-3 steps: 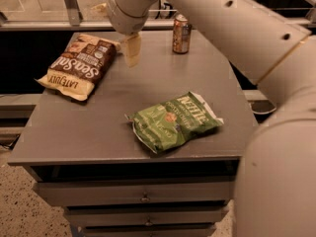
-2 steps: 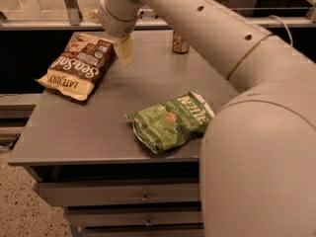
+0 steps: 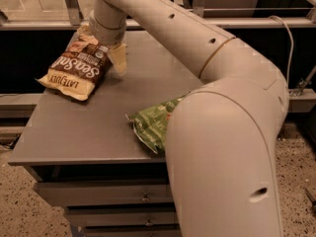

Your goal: Pick brown chip bag

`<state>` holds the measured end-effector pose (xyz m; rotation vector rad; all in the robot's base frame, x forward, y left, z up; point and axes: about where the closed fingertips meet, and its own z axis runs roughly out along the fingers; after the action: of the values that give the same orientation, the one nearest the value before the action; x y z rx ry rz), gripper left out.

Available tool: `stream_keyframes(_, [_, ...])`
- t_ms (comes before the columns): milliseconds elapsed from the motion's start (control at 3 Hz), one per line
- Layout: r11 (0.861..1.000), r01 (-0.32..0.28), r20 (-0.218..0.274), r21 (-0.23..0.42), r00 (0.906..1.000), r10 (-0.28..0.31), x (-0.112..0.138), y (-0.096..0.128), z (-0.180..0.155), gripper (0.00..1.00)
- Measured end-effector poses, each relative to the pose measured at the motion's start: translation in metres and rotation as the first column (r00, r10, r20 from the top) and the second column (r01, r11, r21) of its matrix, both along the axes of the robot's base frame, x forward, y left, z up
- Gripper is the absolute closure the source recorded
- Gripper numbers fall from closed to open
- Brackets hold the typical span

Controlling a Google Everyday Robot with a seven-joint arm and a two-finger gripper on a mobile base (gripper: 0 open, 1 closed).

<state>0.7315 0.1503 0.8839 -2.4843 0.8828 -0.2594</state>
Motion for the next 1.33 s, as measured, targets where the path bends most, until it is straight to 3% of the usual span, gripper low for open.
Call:
stream_keyframes(667, [0.998, -0.058, -0.014, -0.006, 0.9982, 0.058, -0.001, 0.034, -0.005, 0.45])
stream_keyframes(1333, [0.997, -0.072, -0.030, 0.008, 0.9969, 0.073, -0.010, 0.044, -0.009, 0.92])
